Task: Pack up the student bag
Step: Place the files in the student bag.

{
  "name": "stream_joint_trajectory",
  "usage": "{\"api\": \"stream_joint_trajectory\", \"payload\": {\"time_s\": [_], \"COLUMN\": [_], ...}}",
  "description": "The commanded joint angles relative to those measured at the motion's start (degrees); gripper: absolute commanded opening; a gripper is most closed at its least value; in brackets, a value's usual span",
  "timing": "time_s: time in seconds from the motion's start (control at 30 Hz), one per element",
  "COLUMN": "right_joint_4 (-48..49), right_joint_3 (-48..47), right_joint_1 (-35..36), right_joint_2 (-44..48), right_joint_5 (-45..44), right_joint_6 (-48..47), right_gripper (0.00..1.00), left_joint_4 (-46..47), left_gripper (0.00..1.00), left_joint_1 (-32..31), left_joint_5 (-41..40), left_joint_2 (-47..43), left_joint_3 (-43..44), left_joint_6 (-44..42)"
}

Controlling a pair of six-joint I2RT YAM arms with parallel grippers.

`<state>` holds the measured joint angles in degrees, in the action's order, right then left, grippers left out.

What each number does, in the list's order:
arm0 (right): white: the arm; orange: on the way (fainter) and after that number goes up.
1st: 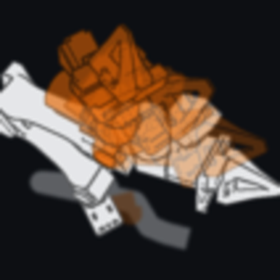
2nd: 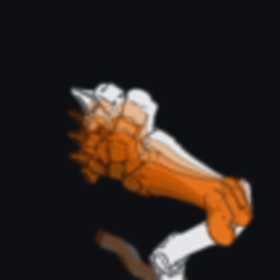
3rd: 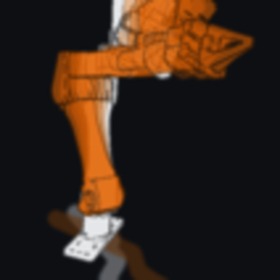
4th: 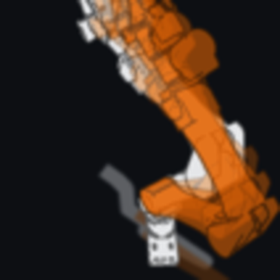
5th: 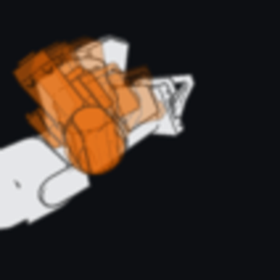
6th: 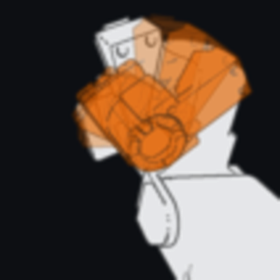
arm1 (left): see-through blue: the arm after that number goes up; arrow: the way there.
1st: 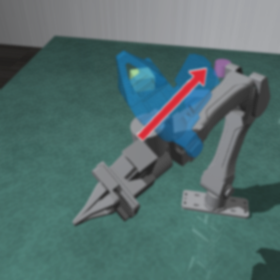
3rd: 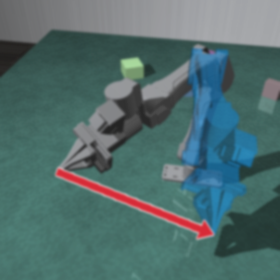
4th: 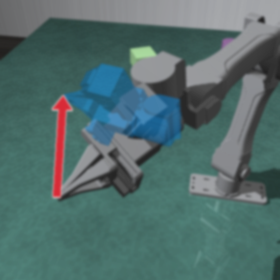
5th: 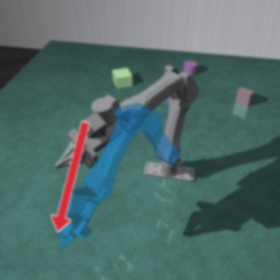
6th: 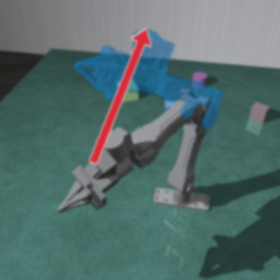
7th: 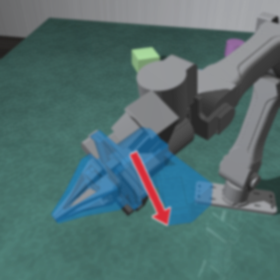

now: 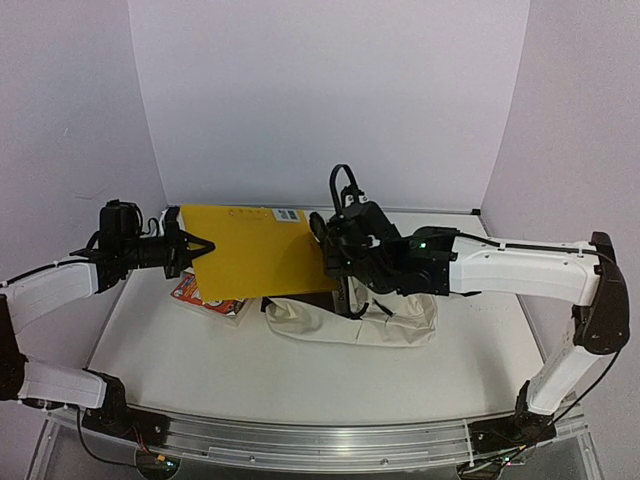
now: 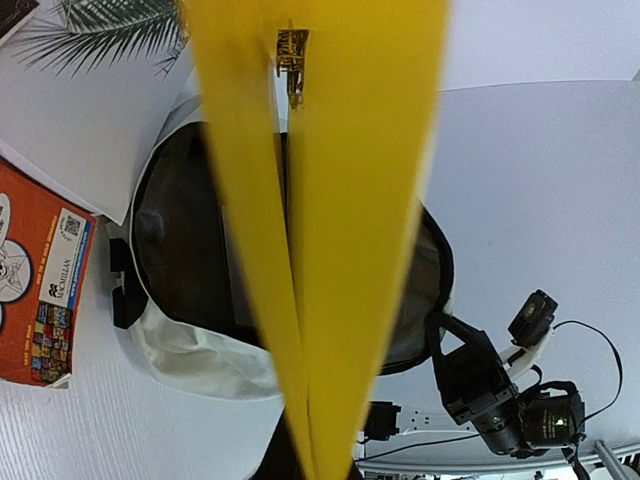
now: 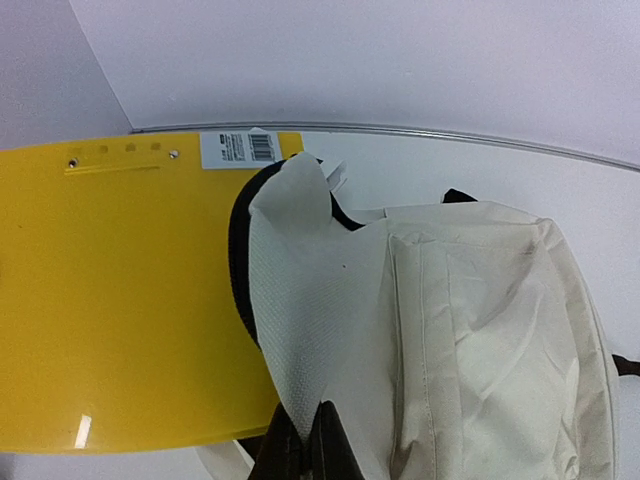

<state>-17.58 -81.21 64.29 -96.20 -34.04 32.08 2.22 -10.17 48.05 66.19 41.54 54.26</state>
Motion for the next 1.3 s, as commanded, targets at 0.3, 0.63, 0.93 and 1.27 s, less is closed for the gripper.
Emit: {"api": "stream_joint_trajectory", "payload": {"time_s": [0.3,0.63,0.93,1.27], "right_joint_4": [13.1,13.4,13.5,13.8], "right_joint_3": [4.0,3.9,4.9,4.6], "right_joint_1": [0.4,0.3,0.3,0.3], "right_joint_2": [8.2,7.9,8.7,9.4], "right_joint_5": [-6.9,-7.2,-8.1,-12.8], "right_joint_6": [3.0,2.7,2.8,1.9], "right_gripper": [0.0,0.0,0.0,0.0], "left_joint_4": [9.4,19.9,24.7,23.3], "left_gripper": [0.0,0.0,0.0,0.0], "left_joint_1": [-1.2,-4.6,-8.2,-11.5], "left_joint_5": [-0.3,-0.3,-1.3,-2.2], "left_joint_2": [-1.4,0.3,3.5,6.2], "left_joint_3": [-6.6,-9.0,-9.2,-10.0], "left_joint_6": [7.9,13.9,16.5,18.6]}}
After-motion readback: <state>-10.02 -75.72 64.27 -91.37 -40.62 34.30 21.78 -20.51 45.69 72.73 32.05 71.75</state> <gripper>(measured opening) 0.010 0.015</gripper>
